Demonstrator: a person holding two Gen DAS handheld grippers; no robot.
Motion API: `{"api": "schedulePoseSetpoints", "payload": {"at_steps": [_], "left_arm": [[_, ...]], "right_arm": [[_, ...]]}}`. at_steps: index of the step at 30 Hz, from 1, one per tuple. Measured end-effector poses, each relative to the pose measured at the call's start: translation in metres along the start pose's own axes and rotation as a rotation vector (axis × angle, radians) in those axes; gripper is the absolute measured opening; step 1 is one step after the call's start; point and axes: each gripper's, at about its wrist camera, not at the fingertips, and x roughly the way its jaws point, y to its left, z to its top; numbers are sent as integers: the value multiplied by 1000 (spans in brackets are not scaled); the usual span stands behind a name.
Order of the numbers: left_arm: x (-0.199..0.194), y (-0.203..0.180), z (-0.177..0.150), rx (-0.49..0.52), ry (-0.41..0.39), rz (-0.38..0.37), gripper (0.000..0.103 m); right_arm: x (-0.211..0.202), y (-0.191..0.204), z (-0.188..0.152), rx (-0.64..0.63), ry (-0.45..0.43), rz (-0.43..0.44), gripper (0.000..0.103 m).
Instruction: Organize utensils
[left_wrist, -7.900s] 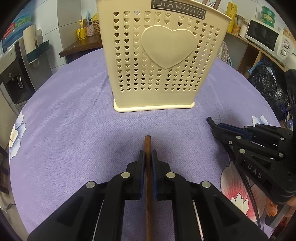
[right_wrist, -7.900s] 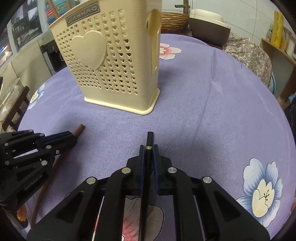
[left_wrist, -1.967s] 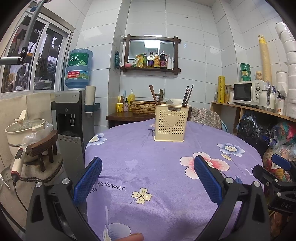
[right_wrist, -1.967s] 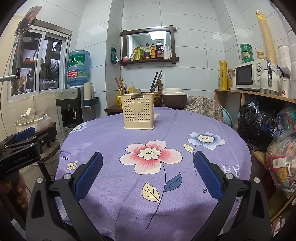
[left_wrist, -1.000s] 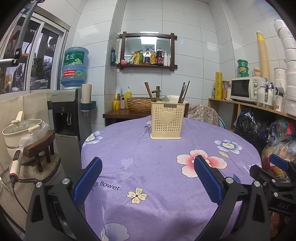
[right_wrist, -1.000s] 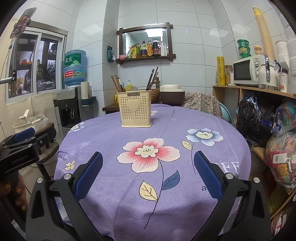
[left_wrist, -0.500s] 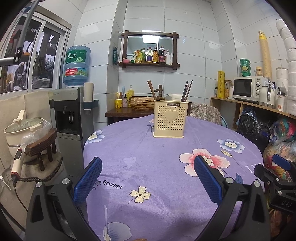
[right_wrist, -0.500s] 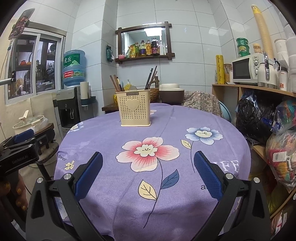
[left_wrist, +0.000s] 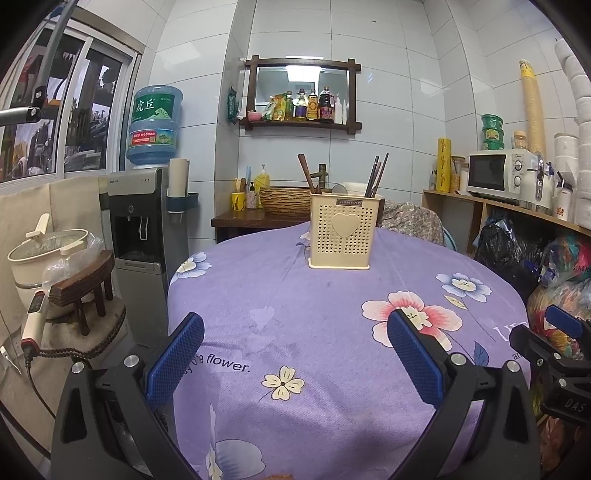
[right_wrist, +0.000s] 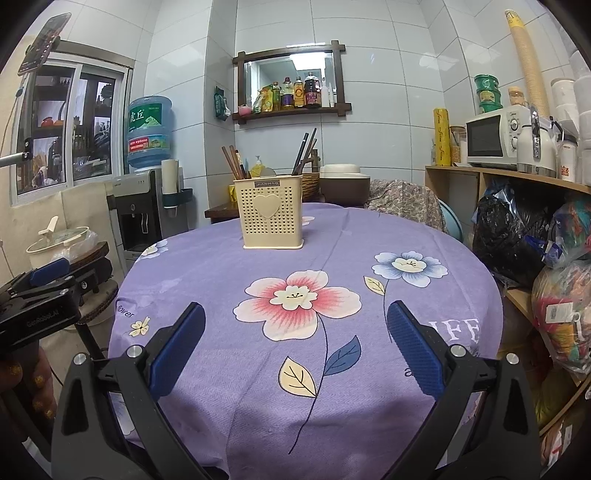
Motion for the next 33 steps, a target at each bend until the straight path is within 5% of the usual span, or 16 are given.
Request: {"api": "schedulePoseSetpoints", "payload": {"at_steps": [33], "left_arm": [[1,1,-1,-1,-4,-11,98]], "right_arm": [[1,-1,-2,1,7,1,97]]}}
